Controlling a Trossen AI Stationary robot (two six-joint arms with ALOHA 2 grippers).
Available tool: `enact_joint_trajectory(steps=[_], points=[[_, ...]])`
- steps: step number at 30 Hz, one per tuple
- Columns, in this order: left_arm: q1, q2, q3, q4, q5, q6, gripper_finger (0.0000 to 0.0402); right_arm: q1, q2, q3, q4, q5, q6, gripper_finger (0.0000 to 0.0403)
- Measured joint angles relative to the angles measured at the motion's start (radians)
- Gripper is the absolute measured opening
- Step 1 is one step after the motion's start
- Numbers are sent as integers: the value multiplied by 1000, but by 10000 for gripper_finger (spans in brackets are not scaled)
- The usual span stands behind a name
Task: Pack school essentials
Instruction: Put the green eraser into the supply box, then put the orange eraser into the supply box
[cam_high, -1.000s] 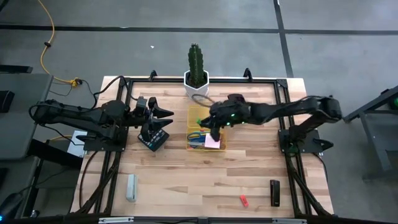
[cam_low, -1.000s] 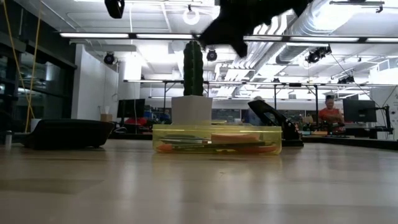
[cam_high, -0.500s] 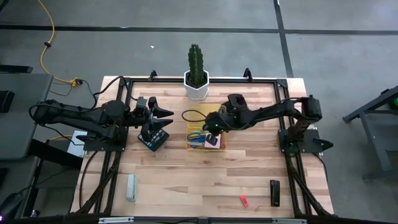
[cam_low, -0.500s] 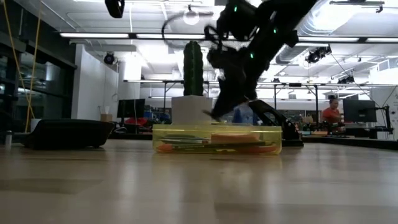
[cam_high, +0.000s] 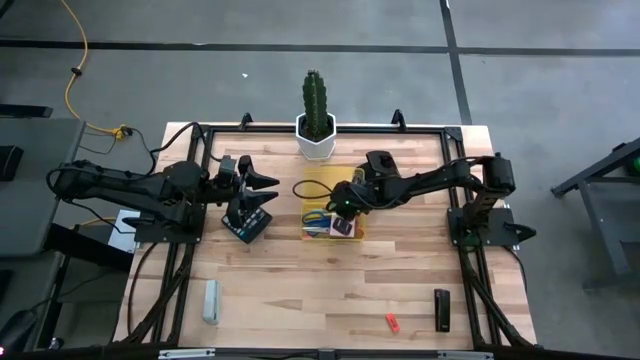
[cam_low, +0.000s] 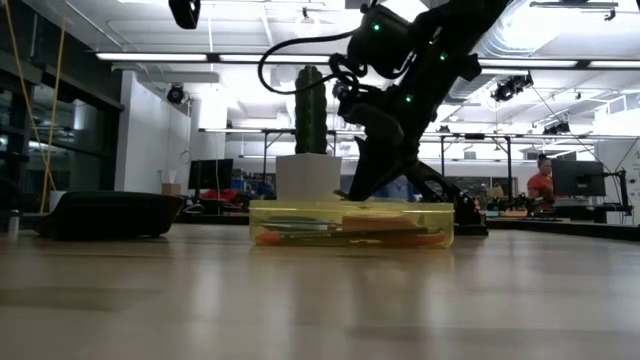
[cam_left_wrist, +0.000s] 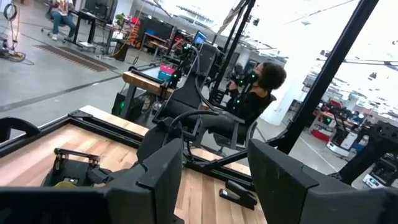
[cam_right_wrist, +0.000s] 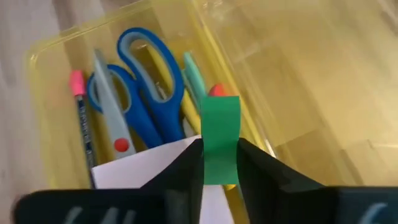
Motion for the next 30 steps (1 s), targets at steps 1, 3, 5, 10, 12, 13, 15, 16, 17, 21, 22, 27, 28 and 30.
enact_joint_trajectory(steps=[1, 3, 5, 10, 12, 13, 15, 16, 17, 21, 22, 27, 28, 30], points=[[0, 0, 0, 0, 0, 0, 170, 0, -2, 1, -4, -6, 0, 81], [0, 0, 0, 0, 0, 0, 170, 0, -14, 2, -6, -13, -1, 107], [0, 0, 0, 0, 0, 0, 170, 0, -41, 2, -9, -15, -7, 132], [0, 0, 0, 0, 0, 0, 170, -12, -140, 3, -30, -16, -42, 172], [0, 0, 0, 0, 0, 1, 170, -14, -173, 3, -43, -26, -45, 177], [0, 0, 0, 0, 0, 1, 170, -14, -187, 3, -46, -38, -46, 178], [0, 0, 0, 0, 0, 0, 170, -11, -221, 3, -61, -80, -44, 179], [0, 0, 0, 0, 1, 0, 170, -6, -244, 3, -62, -102, -41, 178], [0, 0, 0, 0, 1, 0, 170, 1, -268, 3, -59, -114, -35, 178], [0, 0, 0, -1, 1, 0, 170, 31, -385, 3, -51, -98, -2, 179], [0, 0, 0, -1, 1, 1, 170, 40, -418, 0, -40, -83, 8, 179], [0, 0, 0, -1, 2, 0, 170, 95, -568, -123, 160, 33, 49, 179], [0, 0, 0, -1, 2, 0, 170, 103, -591, -167, 219, 52, 66, 179], [0, 0, 0, -1, 2, 0, 170, 112, -635, -254, 352, 60, 109, 179]])
